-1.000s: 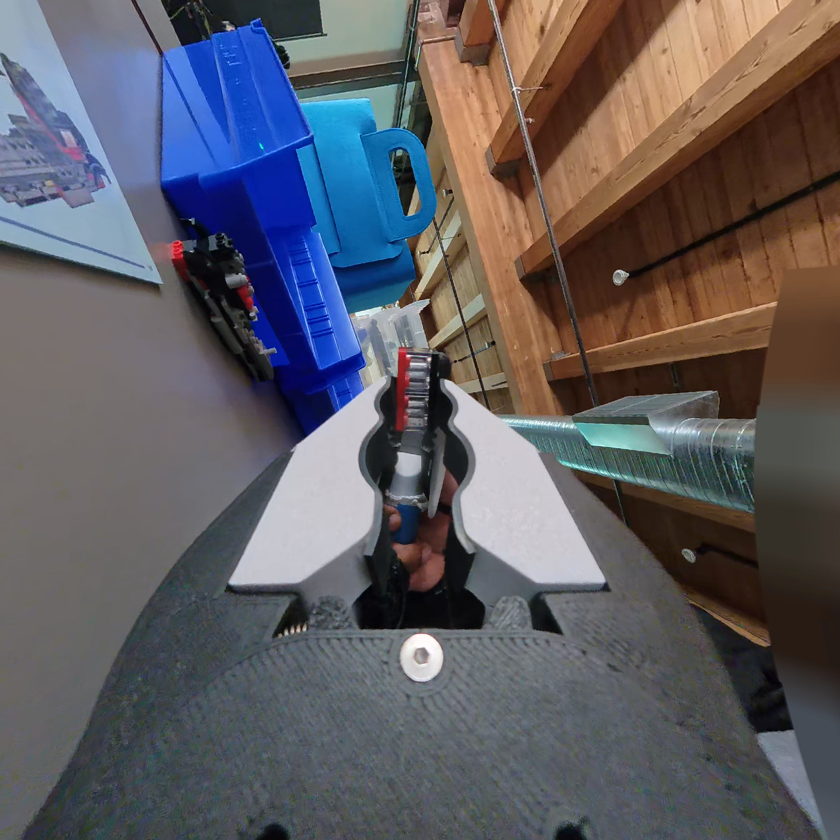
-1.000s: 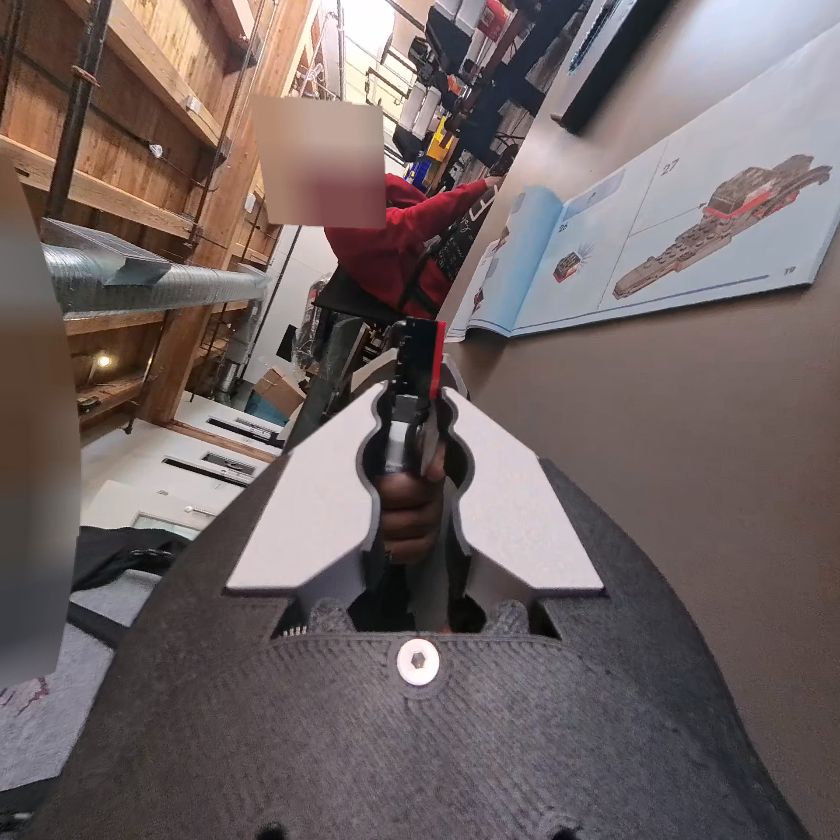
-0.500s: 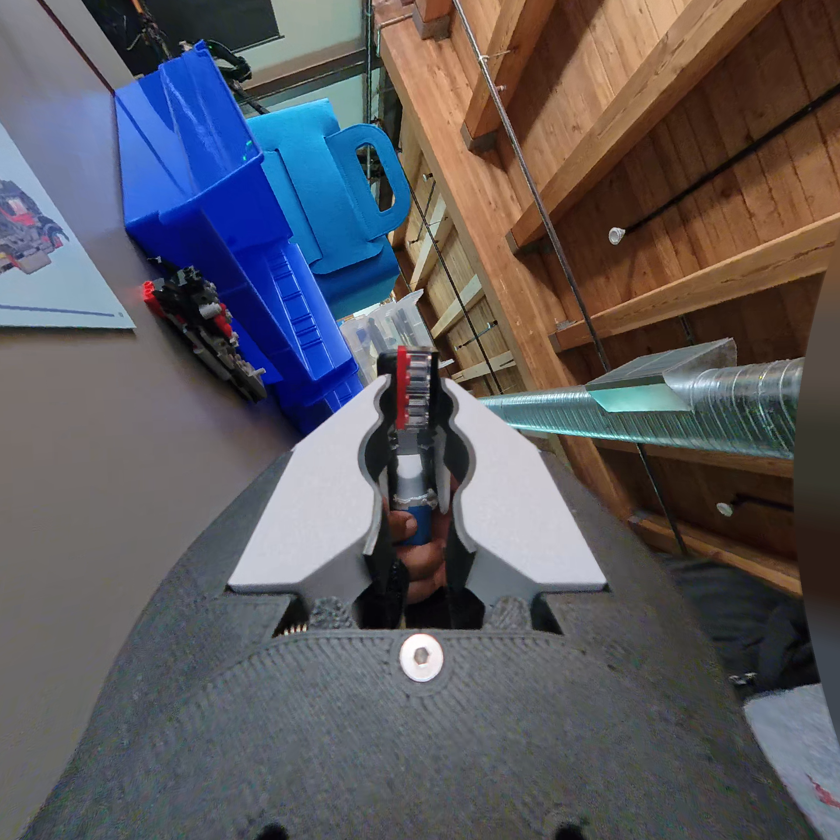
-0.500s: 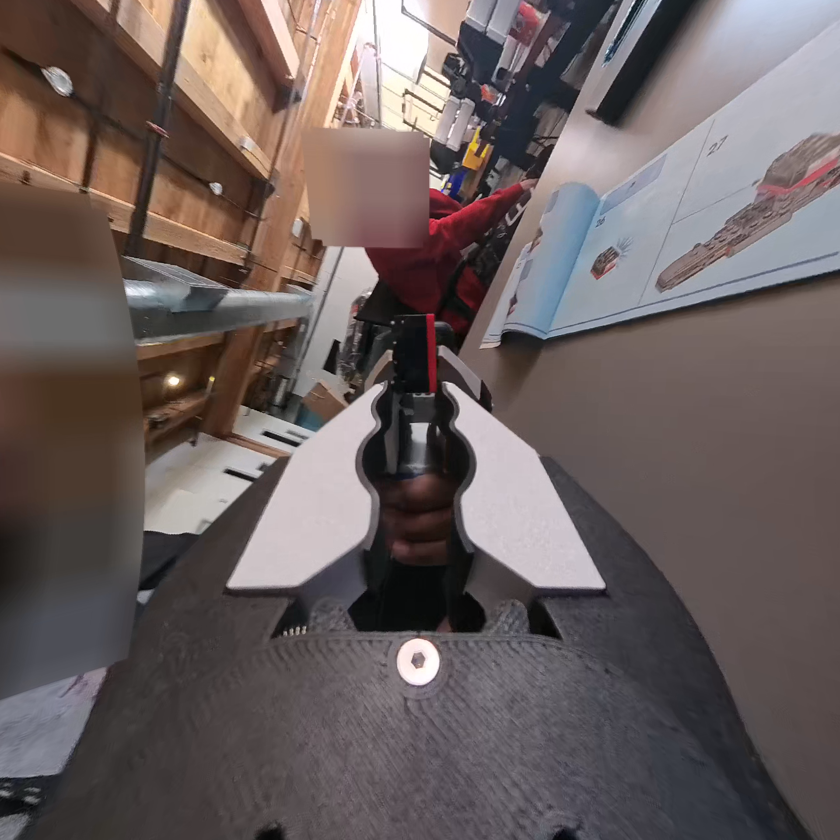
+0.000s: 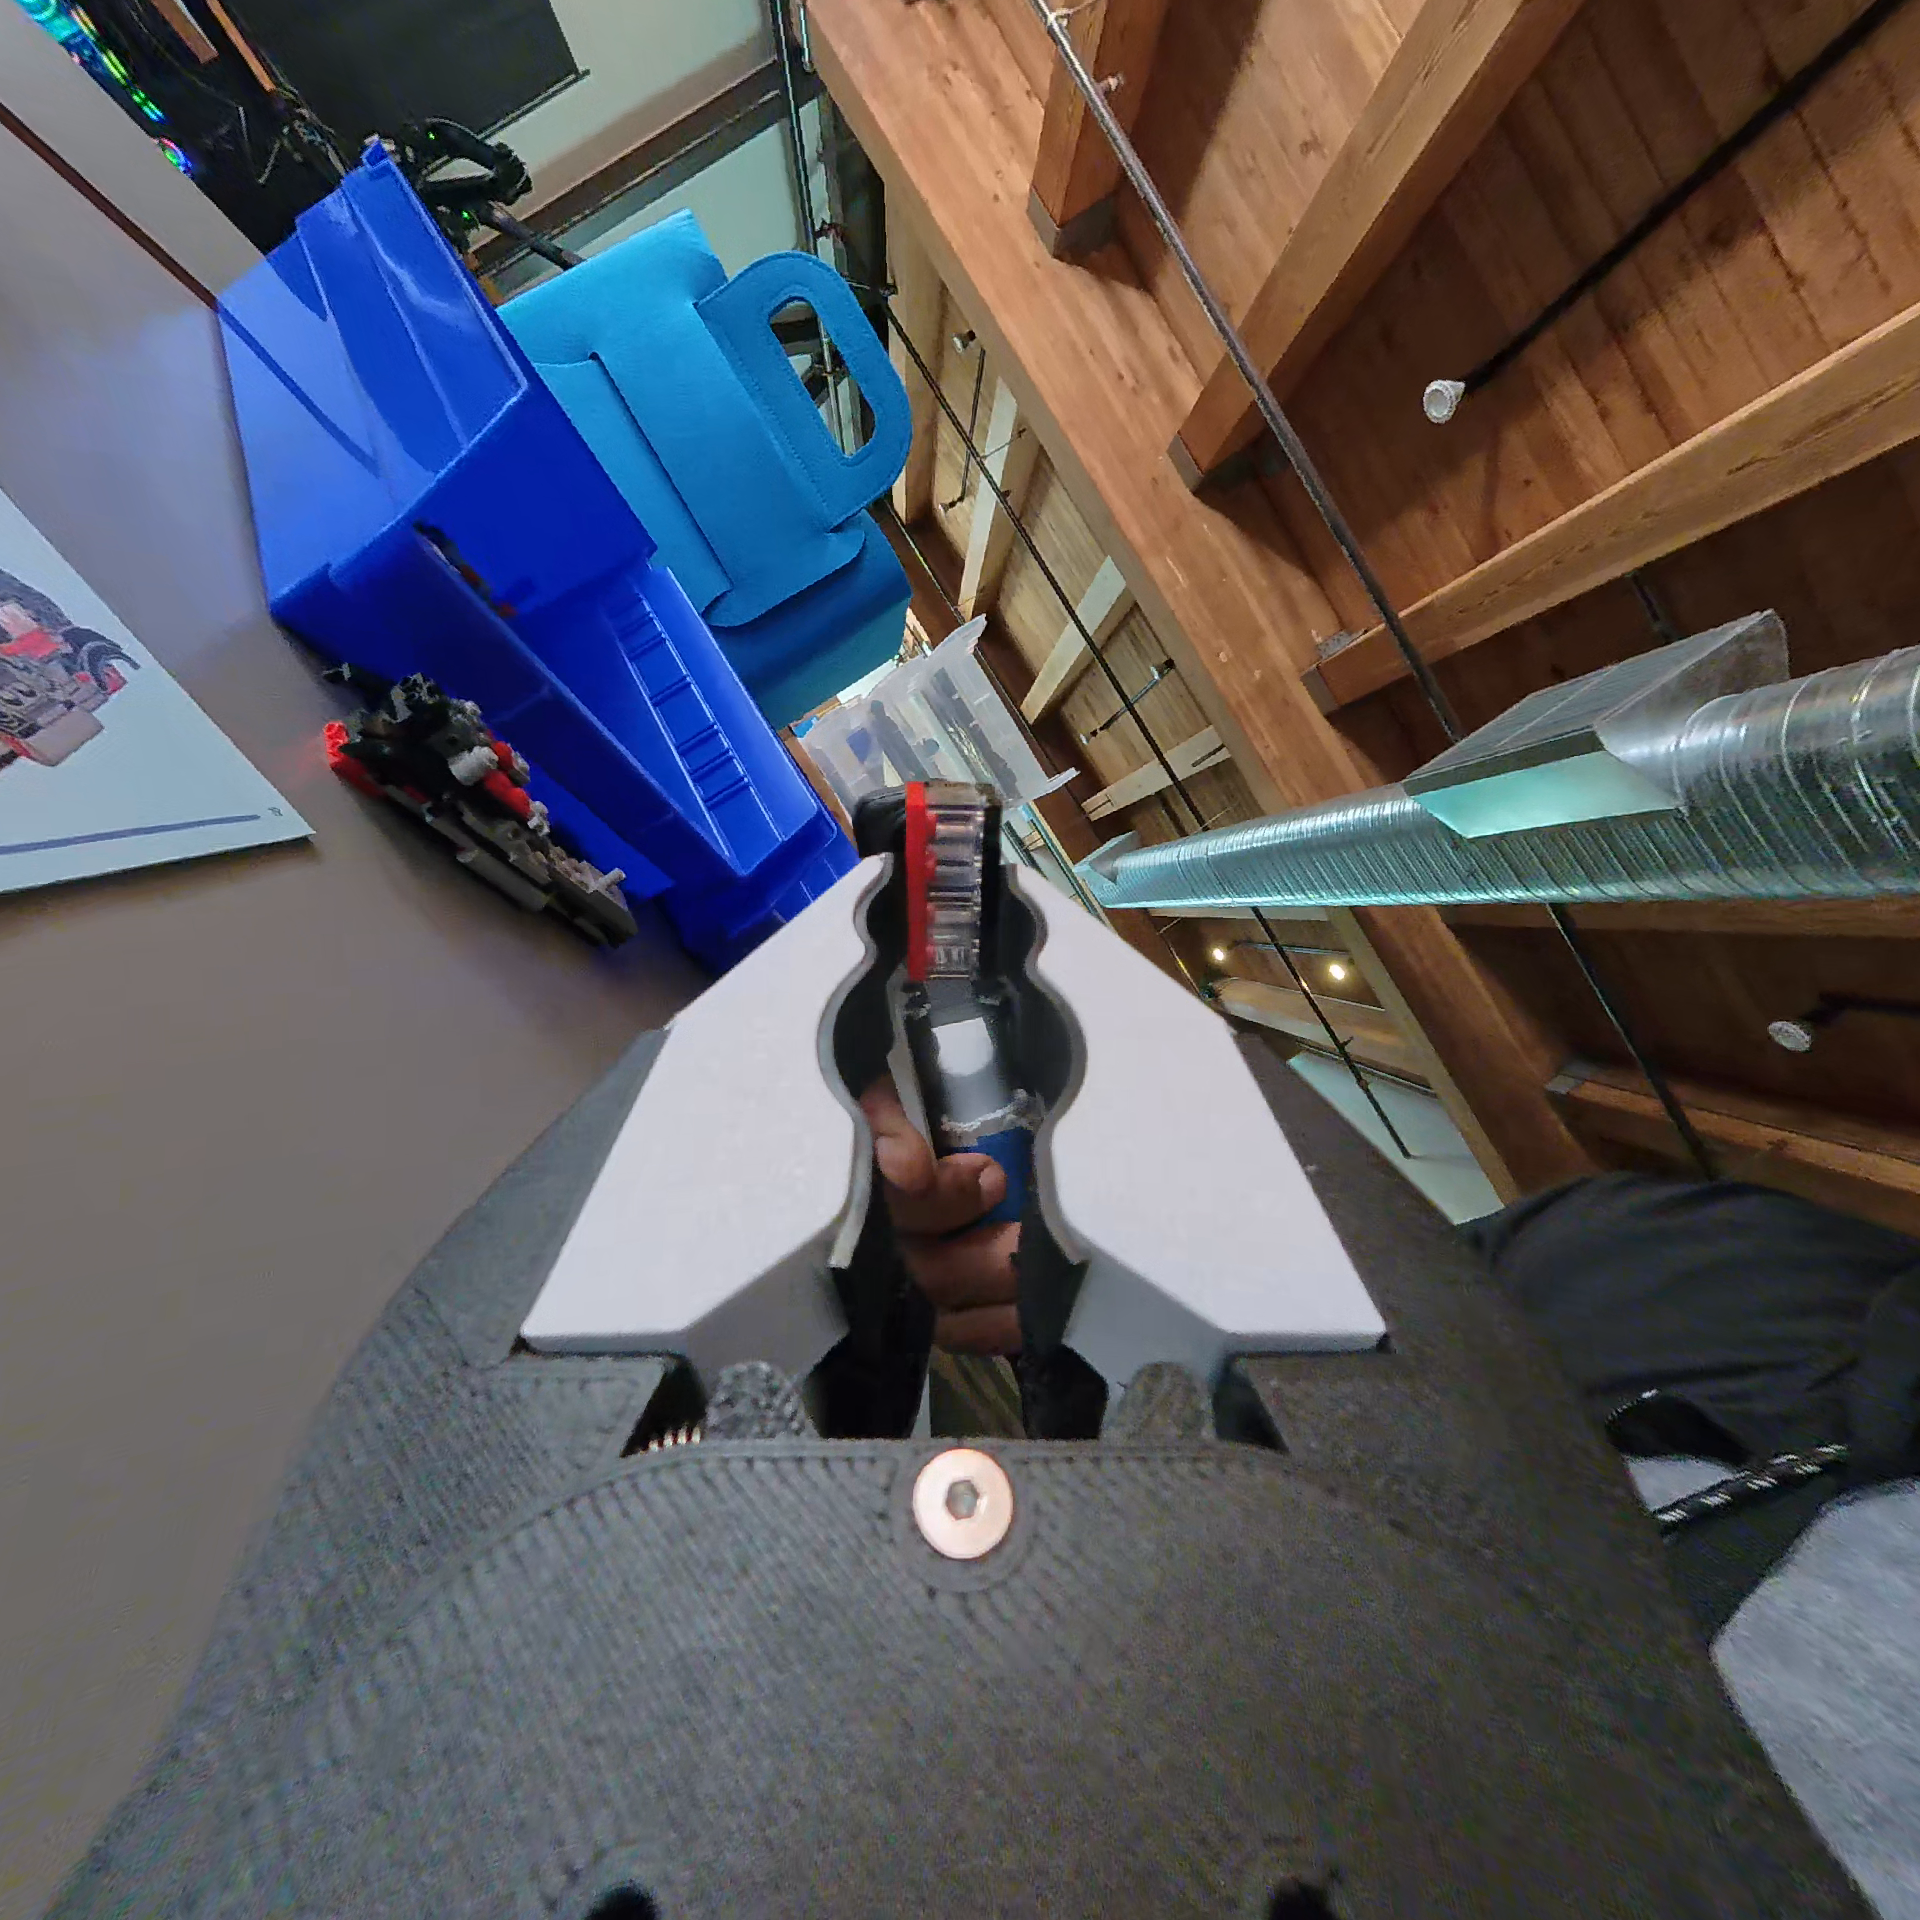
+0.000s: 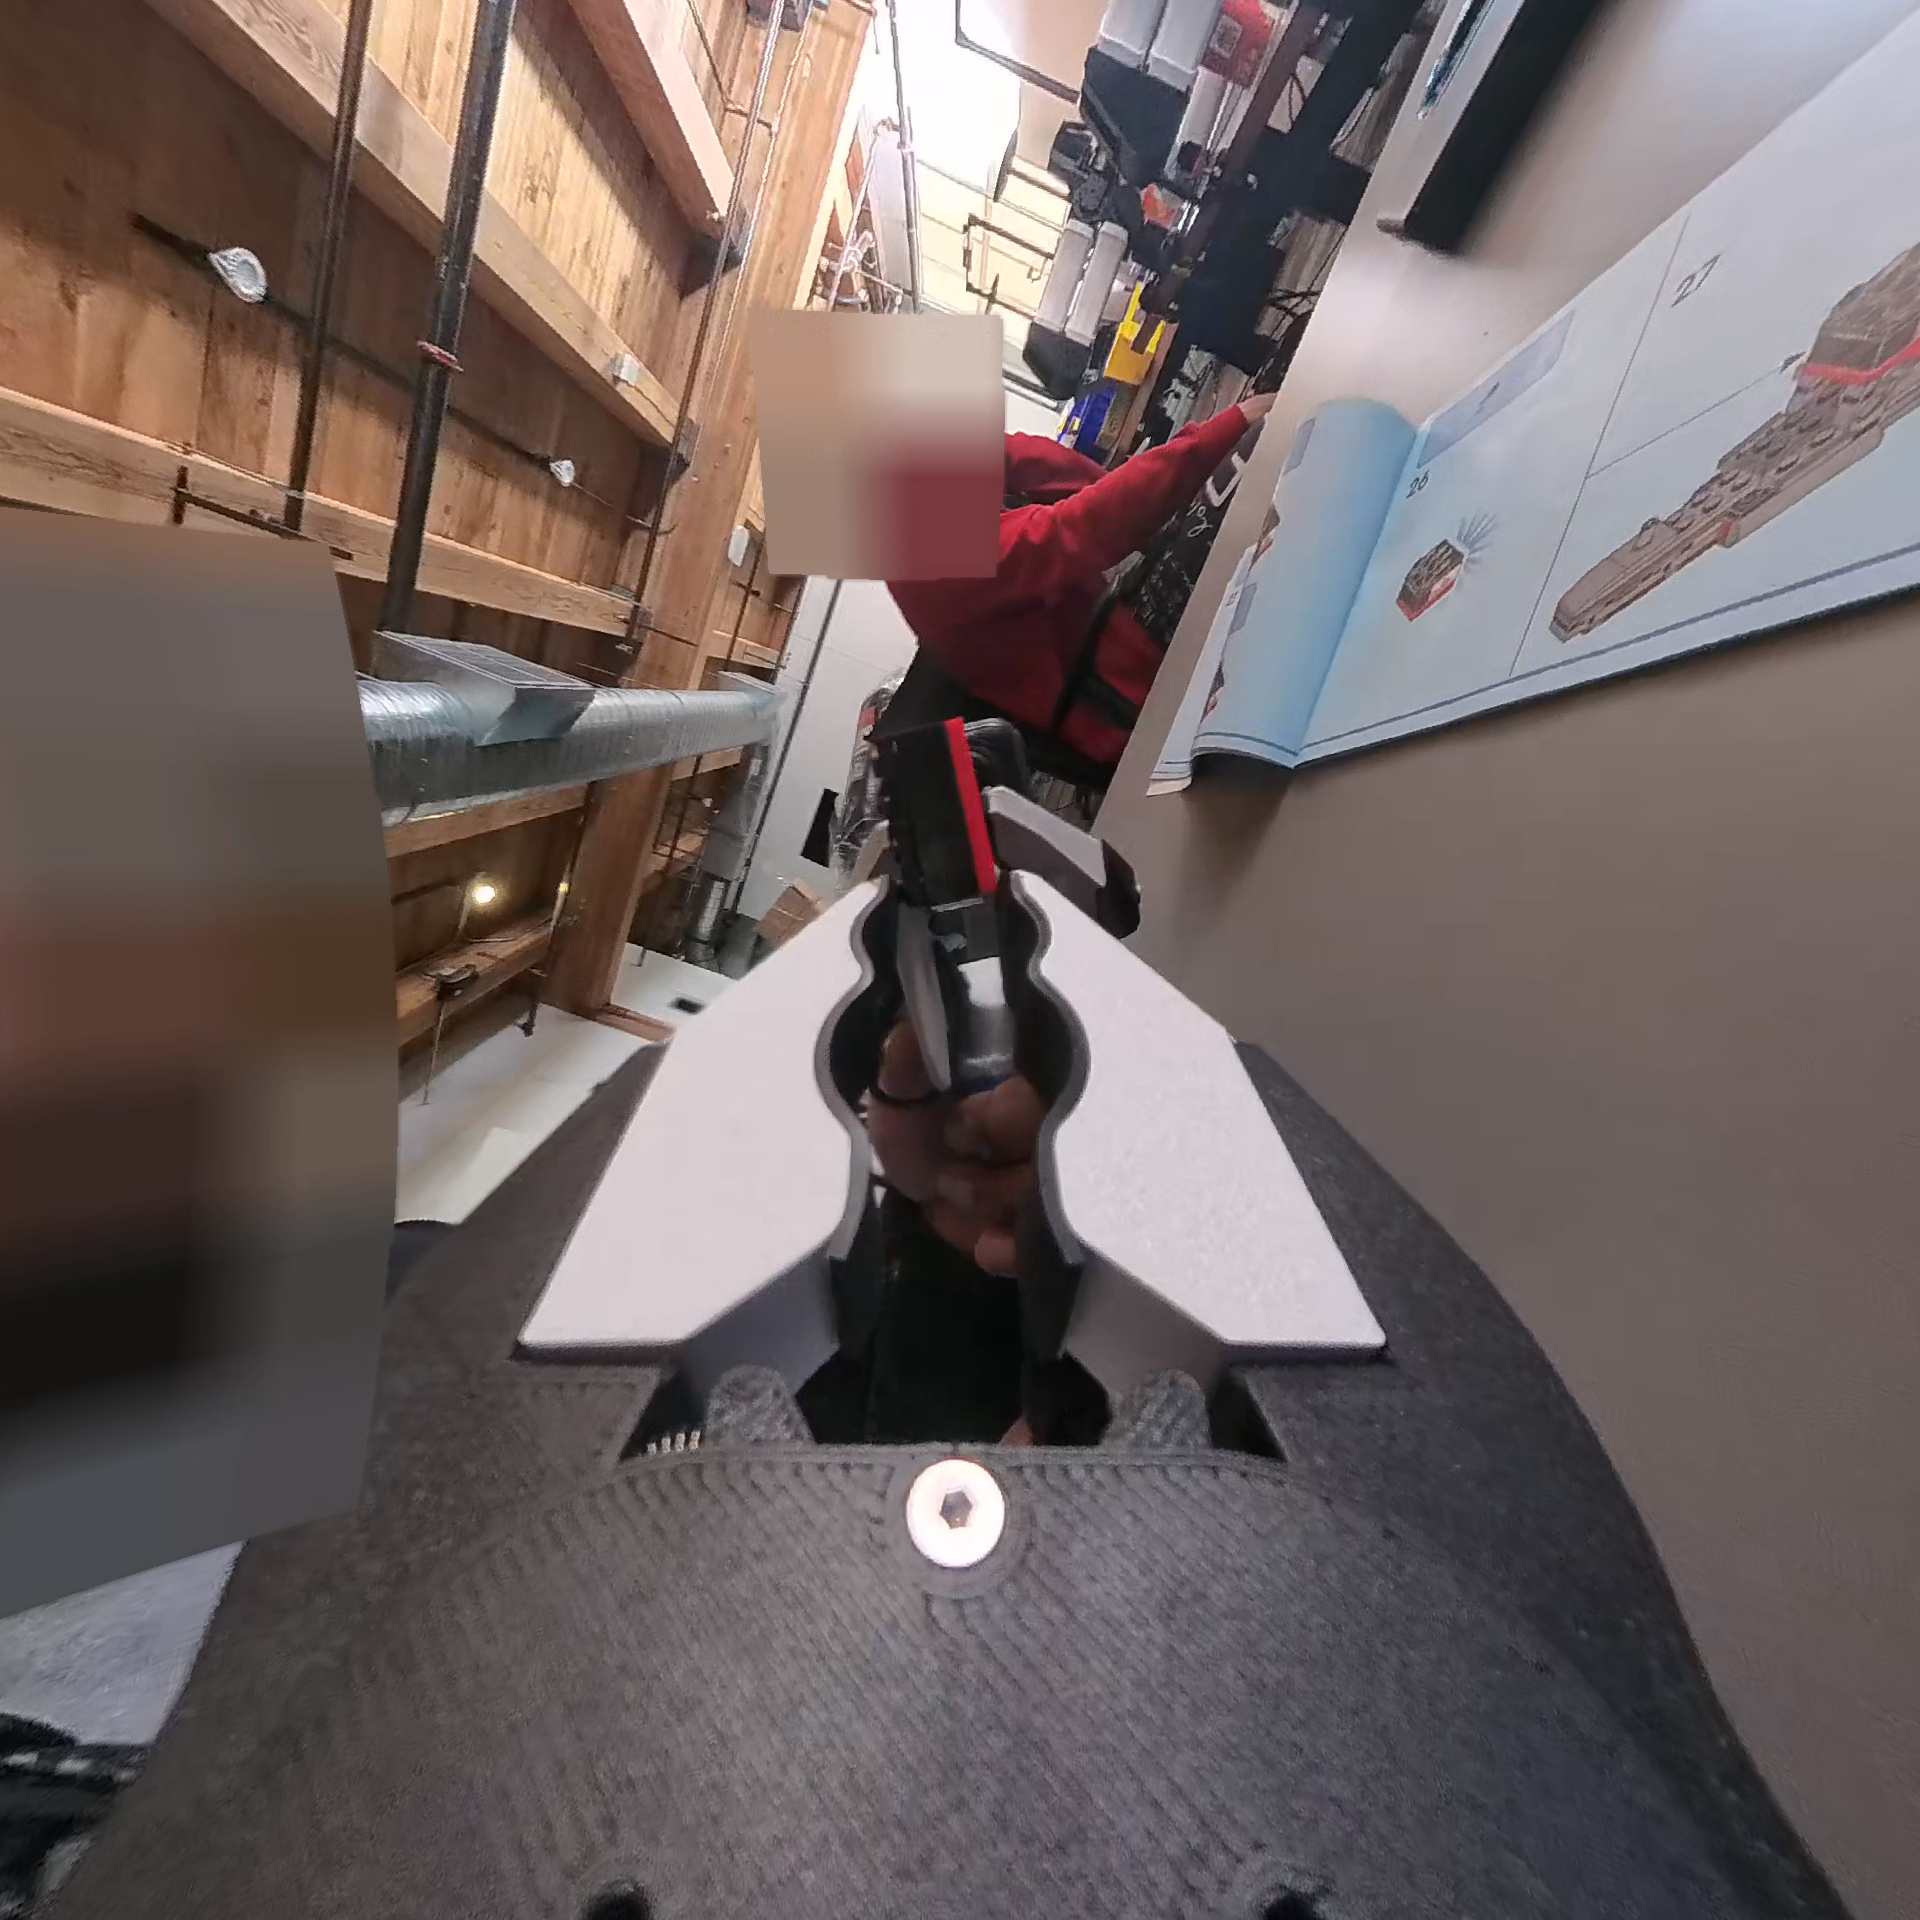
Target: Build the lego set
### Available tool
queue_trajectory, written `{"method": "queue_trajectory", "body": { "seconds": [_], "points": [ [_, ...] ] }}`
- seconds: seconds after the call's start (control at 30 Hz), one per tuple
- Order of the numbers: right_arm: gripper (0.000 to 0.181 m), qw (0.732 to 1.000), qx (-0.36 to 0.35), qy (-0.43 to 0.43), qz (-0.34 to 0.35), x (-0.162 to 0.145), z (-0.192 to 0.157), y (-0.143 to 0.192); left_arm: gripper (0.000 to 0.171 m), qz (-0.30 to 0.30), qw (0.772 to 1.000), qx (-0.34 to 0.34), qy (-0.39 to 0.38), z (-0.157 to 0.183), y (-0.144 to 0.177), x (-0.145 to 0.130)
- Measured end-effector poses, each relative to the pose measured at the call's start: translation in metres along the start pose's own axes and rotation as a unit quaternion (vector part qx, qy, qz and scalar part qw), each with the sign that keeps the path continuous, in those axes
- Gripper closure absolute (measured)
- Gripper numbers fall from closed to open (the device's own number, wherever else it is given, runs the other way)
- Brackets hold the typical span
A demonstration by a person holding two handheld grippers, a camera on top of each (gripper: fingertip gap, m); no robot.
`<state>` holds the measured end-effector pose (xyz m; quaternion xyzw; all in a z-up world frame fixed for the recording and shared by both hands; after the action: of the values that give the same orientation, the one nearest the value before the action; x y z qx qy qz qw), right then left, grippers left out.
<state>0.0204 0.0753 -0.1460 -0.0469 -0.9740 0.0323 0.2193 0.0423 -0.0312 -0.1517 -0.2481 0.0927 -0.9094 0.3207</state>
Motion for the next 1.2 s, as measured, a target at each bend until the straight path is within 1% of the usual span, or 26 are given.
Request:
{"method": "queue_trajectory", "body": {
  "seconds": [0.17,0.27,0.7,0.87,0.9,0.97,1.0,1.07,1.2],
  "points": [
    [0.162,0.999,-0.021,0.049,0.008,0.000,0.000,-0.001,0.153,0.015,0.999,-0.013,0.037,-0.004,0.000,-0.001],
    [0.162,0.997,-0.030,0.065,0.012,0.000,0.001,-0.001,0.153,0.021,0.998,-0.021,0.056,-0.006,0.000,-0.001],
    [0.162,0.999,-0.007,0.029,0.030,-0.003,-0.001,-0.001,0.153,0.034,0.995,-0.056,0.081,-0.006,-0.001,-0.002],
    [0.161,0.999,0.002,0.019,0.035,-0.003,-0.002,-0.002,0.154,0.045,0.990,-0.067,0.113,-0.007,-0.002,-0.004],
    [0.160,0.999,0.003,0.018,0.032,-0.004,-0.001,-0.002,0.154,0.047,0.989,-0.070,0.124,-0.008,-0.002,-0.005],
    [0.142,0.999,-0.001,0.023,0.025,-0.007,0.000,-0.001,0.155,0.056,0.986,-0.069,0.141,-0.010,-0.002,-0.005],
    [0.137,0.999,-0.005,0.028,0.025,-0.007,0.000,0.000,0.155,0.059,0.985,-0.068,0.148,-0.011,-0.002,-0.006],
    [0.135,0.999,-0.014,0.034,0.032,-0.006,0.000,0.002,0.154,0.063,0.982,-0.066,0.164,-0.013,-0.002,-0.006],
    [0.139,0.998,-0.029,0.030,0.047,-0.001,0.002,0.006,0.155,0.072,0.978,-0.067,0.183,-0.014,-0.001,-0.006]
  ]
}}
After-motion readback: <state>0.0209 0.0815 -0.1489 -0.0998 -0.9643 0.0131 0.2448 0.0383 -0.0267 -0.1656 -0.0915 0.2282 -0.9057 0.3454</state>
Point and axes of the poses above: each gripper's, where its closed fingertips meet, y back along the fingers, x out of its top, z = x × y across the jaws, the point moved 6 cm from there along y, back along the fingers, and after that the axes turned 4 degrees about y, right-handed, at the moved point
